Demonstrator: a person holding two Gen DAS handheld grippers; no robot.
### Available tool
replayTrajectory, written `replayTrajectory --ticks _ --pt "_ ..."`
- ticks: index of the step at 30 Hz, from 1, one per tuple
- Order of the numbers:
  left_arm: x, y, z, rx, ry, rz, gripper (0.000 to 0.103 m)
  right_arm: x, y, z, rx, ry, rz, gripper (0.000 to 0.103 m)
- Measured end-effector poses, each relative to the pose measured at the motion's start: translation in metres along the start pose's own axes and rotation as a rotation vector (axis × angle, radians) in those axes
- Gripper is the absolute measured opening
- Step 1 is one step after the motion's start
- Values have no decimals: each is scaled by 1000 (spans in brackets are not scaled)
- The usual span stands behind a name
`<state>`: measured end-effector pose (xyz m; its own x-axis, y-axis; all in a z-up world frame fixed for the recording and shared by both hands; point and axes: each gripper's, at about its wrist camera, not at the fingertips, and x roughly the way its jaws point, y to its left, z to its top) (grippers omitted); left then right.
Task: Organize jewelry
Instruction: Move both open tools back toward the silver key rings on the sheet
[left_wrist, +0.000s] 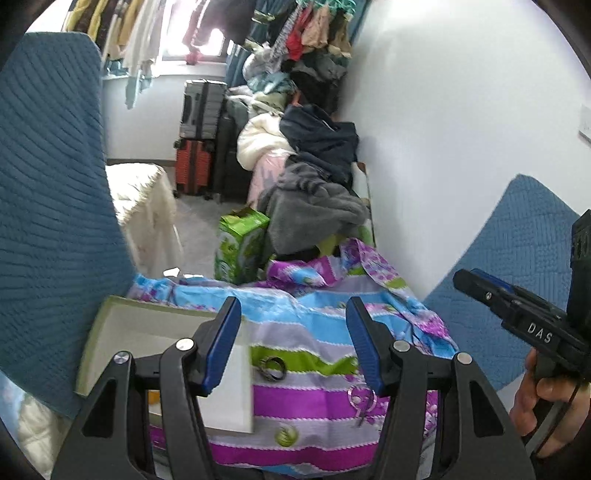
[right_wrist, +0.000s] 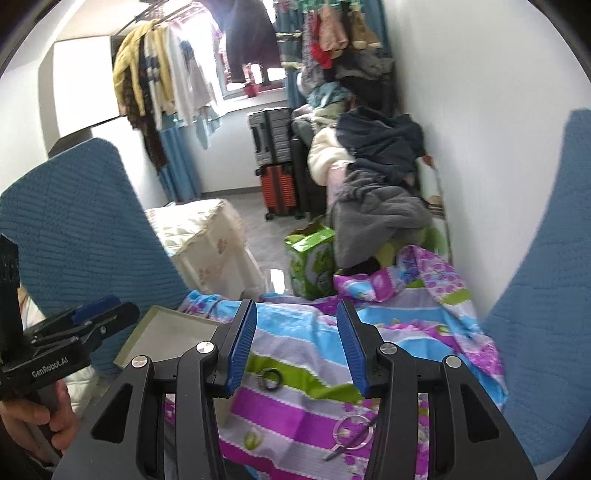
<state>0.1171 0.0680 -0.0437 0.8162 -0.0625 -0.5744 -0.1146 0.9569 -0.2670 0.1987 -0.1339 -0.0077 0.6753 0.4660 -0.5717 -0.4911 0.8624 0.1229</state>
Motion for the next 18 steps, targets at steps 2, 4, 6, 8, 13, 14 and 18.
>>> replayTrajectory --ticks 2,4,6,8,13,14,18 --pt "6 -6 -8 1 15 -14 60 -3 -12 -7 16 1 -21 43" --pt "13 -13 -16 2 35 -29 59 -5 -26 -16 33 10 -47 43" --pt "22 -20 -23 6 51 -47 59 -5 -39 -26 42 20 -68 43" --pt "30 -25 -30 7 72 -63 56 -2 -52 -38 54 34 -94 43" --pt "62 -45 -54 16 146 -120 48 10 -85 -71 103 76 -148 41" --pt "72 -51 -61 24 170 -135 46 12 -89 -77 111 85 -153 38" --pt "98 -65 -83 46 232 -166 42 30 -111 -108 135 141 -177 33"
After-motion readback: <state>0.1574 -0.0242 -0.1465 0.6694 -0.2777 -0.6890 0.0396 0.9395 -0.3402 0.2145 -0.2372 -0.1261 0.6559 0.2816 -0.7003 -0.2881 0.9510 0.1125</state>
